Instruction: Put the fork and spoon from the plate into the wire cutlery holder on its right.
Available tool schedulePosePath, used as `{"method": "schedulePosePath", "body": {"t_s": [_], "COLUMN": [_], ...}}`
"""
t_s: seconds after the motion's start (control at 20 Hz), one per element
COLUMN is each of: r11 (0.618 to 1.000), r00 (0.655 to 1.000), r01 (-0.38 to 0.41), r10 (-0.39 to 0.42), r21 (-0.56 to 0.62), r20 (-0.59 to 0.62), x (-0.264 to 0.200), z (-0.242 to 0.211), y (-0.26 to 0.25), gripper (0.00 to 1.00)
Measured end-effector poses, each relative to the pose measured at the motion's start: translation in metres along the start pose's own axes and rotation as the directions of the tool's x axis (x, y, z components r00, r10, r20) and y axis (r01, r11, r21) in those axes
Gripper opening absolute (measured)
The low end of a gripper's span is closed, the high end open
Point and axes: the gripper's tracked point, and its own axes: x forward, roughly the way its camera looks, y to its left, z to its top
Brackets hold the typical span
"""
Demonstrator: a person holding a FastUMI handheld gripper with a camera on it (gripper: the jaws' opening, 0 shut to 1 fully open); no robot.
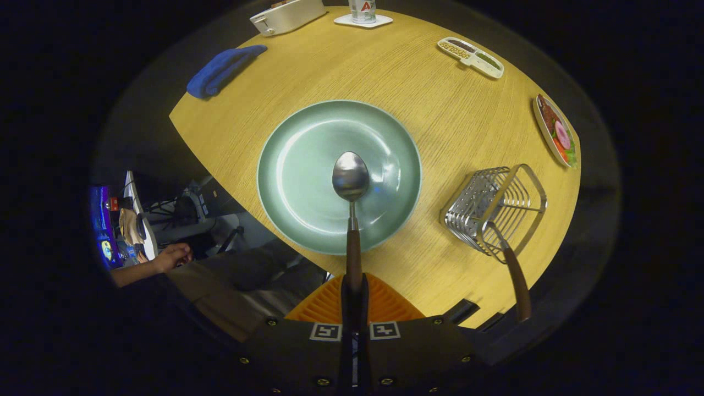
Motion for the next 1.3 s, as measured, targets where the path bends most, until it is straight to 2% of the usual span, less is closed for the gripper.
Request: {"method": "schedulePosePath", "body": {"t_s": [0.35, 0.65, 0.9, 1.3], "r11": [0.998, 0.998, 0.999, 0.998], "r00": [0.997, 0.993, 0.991, 0.979], "r01": [0.051, 0.059, 0.034, 0.062], "r10": [-0.052, -0.062, -0.037, -0.057], "r21": [-0.028, -0.030, -0.024, 0.020], "r20": [-0.052, -0.101, -0.127, -0.194], "x": [-0.062, -0.093, -0.110, -0.118], "z": [-0.019, -0.032, -0.034, -0.042], "y": [-0.053, -0.078, -0.093, -0.137], "gripper": [0.04, 0.04, 0.04, 0.04]}}
